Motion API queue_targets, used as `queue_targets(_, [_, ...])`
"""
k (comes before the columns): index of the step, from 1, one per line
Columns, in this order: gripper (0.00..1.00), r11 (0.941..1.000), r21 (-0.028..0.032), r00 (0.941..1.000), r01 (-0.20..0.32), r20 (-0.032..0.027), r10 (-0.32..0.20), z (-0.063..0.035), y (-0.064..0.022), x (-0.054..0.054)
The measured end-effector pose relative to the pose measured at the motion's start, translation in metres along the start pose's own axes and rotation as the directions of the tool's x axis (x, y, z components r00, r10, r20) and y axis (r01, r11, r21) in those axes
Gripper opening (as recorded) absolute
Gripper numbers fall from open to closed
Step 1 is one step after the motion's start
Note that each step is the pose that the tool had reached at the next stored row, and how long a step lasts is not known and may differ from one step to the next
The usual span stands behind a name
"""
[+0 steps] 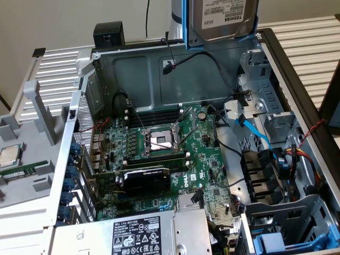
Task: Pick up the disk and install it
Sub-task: 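Pick up the disk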
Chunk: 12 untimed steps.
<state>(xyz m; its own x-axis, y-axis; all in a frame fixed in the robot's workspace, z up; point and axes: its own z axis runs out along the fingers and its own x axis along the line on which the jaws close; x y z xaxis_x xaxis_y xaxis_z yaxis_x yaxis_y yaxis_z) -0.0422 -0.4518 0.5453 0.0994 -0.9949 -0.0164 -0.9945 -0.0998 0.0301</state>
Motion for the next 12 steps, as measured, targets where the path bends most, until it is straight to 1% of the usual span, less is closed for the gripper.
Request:
queue_targets(6, [0.37, 1.0, 0.0001, 1.0, -0.001, 0.0012, 0.001, -0.0003, -0.0001, 0.014])
queue_targets(12, [0.37, 1.0, 0.0004, 1.0, -0.001, 0.0041, 0.001, -0.0005, 0.0, 0.029])
